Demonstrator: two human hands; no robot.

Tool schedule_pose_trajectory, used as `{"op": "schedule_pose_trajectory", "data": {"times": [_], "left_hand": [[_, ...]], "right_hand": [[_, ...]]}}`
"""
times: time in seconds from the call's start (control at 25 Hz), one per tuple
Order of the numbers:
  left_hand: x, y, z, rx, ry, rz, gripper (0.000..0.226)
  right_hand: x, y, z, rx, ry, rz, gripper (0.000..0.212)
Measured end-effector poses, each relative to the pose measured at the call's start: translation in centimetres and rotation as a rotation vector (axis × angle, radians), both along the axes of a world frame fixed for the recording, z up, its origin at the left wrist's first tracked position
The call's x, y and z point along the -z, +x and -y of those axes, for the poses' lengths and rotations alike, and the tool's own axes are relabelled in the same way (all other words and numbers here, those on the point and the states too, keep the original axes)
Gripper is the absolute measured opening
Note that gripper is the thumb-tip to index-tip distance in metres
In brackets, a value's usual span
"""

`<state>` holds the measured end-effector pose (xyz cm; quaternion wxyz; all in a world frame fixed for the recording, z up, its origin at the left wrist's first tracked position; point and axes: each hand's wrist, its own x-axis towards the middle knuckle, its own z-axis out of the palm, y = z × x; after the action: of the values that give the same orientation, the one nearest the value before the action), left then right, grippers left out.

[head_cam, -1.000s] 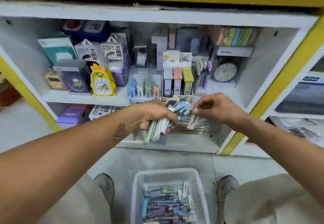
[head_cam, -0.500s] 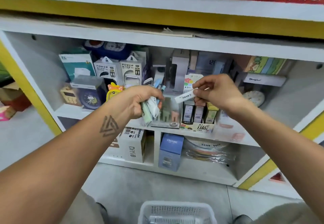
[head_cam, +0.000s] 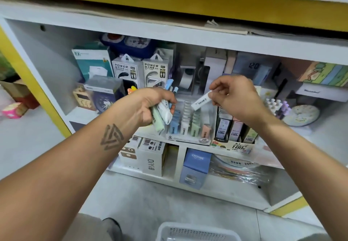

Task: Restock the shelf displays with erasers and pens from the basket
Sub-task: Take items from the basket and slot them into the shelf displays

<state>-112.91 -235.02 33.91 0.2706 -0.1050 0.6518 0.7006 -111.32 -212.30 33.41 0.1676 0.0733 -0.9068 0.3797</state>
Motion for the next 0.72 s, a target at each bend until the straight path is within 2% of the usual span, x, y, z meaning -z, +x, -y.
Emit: {"op": "schedule_pose_trajectory", "data": {"times": [0.12, 0.28, 0.4, 0.56, 0.72], "left_hand": [[0.0, 0.1, 0.0, 0.005, 0.009, -0.009, 0.015], [-0.3, 0.4, -0.7, 0.052, -0.005, -0.020, 0.014], [-0.4, 0.7, -1.4, 0.069, -0.020, -0.015, 0.014], [-0.2, 1.0, -2.1, 0.055, -0.020, -0.007, 0.011], [0.0, 0.9, -2.5, 0.069, -0.036, -0.001, 0.014]], "right_hand": [[-0.5, -0.1, 0.0, 0.014, 0.094, -0.012, 0.016], [-1.1, 0.4, -0.5, -0.013, 0.320, -0.028, 0.016], [-0.4, 0.9, -0.4, -0.063, 0.511, 0.031, 0.015], [0.7, 1.2, -0.2, -0.128, 0.574, 0.107, 0.016], [1.5, 1.2, 0.3, -0.166, 0.619, 0.086, 0.017]]}}
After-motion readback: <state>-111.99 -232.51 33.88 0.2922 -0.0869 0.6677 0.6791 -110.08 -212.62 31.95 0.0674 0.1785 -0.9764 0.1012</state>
